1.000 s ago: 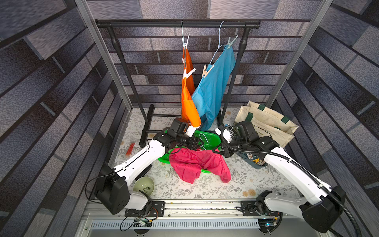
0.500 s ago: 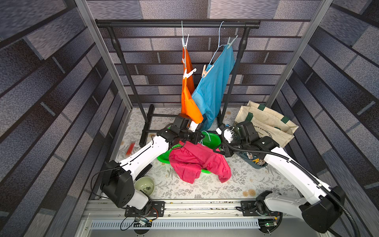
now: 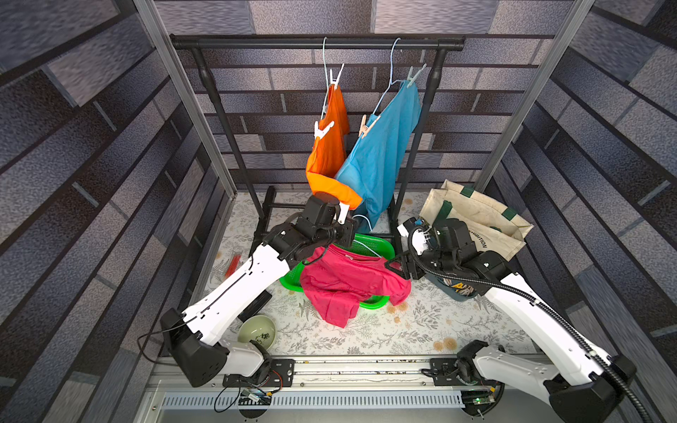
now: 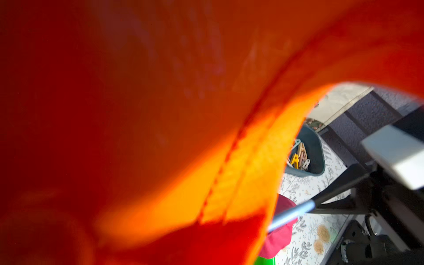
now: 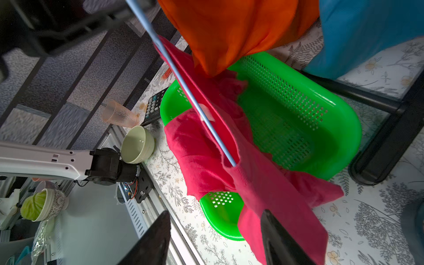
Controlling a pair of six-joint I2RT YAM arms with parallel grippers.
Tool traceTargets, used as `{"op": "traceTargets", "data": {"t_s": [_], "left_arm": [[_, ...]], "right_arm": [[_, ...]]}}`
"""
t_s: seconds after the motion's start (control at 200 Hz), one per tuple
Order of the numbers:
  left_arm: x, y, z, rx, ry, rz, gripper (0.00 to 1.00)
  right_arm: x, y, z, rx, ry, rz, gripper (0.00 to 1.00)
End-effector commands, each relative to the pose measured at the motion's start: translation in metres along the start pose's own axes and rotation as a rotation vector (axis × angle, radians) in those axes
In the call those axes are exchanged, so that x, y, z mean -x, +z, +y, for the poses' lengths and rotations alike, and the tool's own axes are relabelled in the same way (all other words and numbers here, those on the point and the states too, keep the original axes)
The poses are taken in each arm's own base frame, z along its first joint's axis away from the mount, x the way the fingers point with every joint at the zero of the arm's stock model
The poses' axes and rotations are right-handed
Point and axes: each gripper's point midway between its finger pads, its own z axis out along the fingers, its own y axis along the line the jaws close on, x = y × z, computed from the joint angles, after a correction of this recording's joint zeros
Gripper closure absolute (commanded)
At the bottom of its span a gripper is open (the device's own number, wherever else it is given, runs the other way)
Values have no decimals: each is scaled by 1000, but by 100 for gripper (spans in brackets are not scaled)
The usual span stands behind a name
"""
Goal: Use clothespins to secure the t-shirt on both sides of the hanger
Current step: Pick up the hanger from the basket, then pick up the clothespin from the storage box.
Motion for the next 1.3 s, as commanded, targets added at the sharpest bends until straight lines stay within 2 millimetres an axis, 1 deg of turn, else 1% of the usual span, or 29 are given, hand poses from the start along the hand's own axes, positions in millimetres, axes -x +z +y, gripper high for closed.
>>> {"op": "traceTargets", "data": {"t_s": [0.0, 0.145, 0.2, 0.251, 0.316, 0.411, 0.486, 0.541, 0.591, 0.631, 0.727, 0.777, 0.812, 0.817, 0.827, 0.882, 0.907, 0.982, 1.077, 1.117, 1.147, 1.197, 1.228, 1.298], "left_arm": [[49, -62, 14, 133, 32, -165, 100], [98, -123, 17, 193, 2, -340, 100], [115, -149, 23, 237, -21, -415, 100], [128, -174, 32, 303, -54, -482, 100], [141, -204, 45, 389, -92, -565, 100], [157, -246, 62, 518, -144, -681, 100], [165, -272, 71, 591, -180, -751, 100], [170, -284, 75, 627, -199, -794, 100], [171, -288, 77, 641, -214, -812, 100], [171, -285, 78, 644, -217, -815, 100], [167, -266, 77, 628, -207, -795, 100], [164, -255, 76, 621, -200, -781, 100], [161, -247, 76, 615, -193, -768, 100], [161, -247, 76, 615, -193, -767, 100], [161, -244, 76, 613, -191, -763, 100], [157, -233, 75, 606, -187, -744, 100], [156, -230, 75, 602, -185, -740, 100], [154, -221, 74, 588, -179, -735, 100], [152, -215, 73, 579, -172, -729, 100], [150, -212, 74, 579, -170, -725, 100], [149, -211, 74, 580, -171, -722, 100], [147, -210, 75, 581, -173, -724, 100], [145, -209, 76, 582, -175, -725, 100], [144, -209, 78, 584, -178, -732, 100]], "right_arm": [[10, -11, -6, -57, -11, -65, 36], [26, -36, -5, -121, -46, -166, 35], [32, -47, -9, -175, -54, -211, 34], [36, -58, -16, -242, -57, -249, 34], [39, -72, -33, -360, -45, -283, 36], [38, -89, -61, -547, -9, -291, 43], [31, -98, -86, -705, 37, -265, 47], [23, -100, -104, -805, 76, -222, 49], [14, -97, -118, -873, 112, -174, 52], [6, -93, -127, -907, 141, -136, 54], [-9, -84, -151, -960, 223, -98, 55], [-17, -79, -164, -953, 284, -87, 56], [-17, -77, -172, -938, 333, -99, 58], [-23, -74, -175, -938, 339, -81, 58], [-29, -71, -179, -937, 354, -70, 59], [-38, -62, -196, -911, 434, -57, 63], [-40, -59, -202, -899, 460, -55, 65], [-47, -39, -219, -853, 527, -16, 72], [-52, -17, -238, -823, 578, 25, 78], [-51, -8, -245, -802, 594, 27, 78], [-49, -2, -250, -782, 605, 22, 75], [-47, 8, -258, -750, 629, 20, 64], [-47, 14, -263, -738, 643, 22, 60], [-50, 22, -276, -742, 670, 41, 59]]}}
